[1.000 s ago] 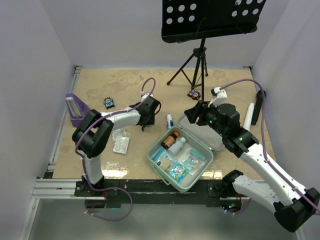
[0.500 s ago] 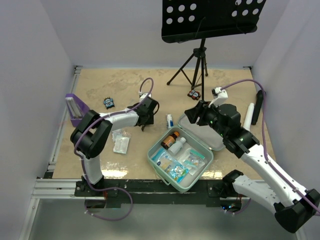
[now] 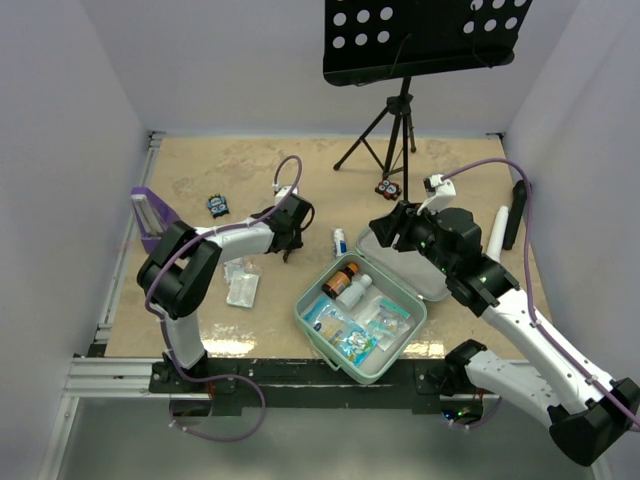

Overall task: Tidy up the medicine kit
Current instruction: Pick up the scissors from the center of the board.

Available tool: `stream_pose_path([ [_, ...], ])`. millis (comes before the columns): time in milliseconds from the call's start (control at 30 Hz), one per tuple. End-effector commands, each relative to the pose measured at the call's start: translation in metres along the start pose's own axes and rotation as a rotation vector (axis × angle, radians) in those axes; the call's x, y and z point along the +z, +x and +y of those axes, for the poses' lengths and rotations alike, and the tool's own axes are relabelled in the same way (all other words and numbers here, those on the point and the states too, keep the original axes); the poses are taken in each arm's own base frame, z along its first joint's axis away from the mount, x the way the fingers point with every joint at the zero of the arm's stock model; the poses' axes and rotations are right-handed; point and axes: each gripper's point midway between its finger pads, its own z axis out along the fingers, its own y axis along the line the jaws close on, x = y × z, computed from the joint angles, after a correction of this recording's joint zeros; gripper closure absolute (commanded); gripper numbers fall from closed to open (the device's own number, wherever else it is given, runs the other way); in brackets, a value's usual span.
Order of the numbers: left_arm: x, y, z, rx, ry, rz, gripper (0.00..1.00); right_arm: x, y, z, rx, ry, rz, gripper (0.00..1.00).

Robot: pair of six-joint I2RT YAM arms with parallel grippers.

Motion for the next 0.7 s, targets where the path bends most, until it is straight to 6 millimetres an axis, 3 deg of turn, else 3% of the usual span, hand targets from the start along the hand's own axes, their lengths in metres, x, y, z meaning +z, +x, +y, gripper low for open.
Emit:
stream_pose_path([
  [0, 0.007, 0.045, 0.025, 0.042, -0.065, 0.138, 0.67, 0.000, -0.007, 0.002, 0.008, -0.004, -0.033, 0.43],
  [333, 0.009, 0.054, 0.030, 0.059, -0.078, 0.158, 0.85, 0.001, -0.007, 0.003, 0.008, -0.006, -0.034, 0.43],
  [533, 0.000, 0.038, 0.026, 0.046, -0.063, 0.114, 1.00, 0.001, -0.007, 0.002, 0.007, -0.006, -0.032, 0.42],
  [667, -0.012, 0.021, 0.025, 0.023, -0.053, 0.057, 1.00, 0.000, -0.006, 0.001, 0.007, 0.000, -0.032, 0.43],
])
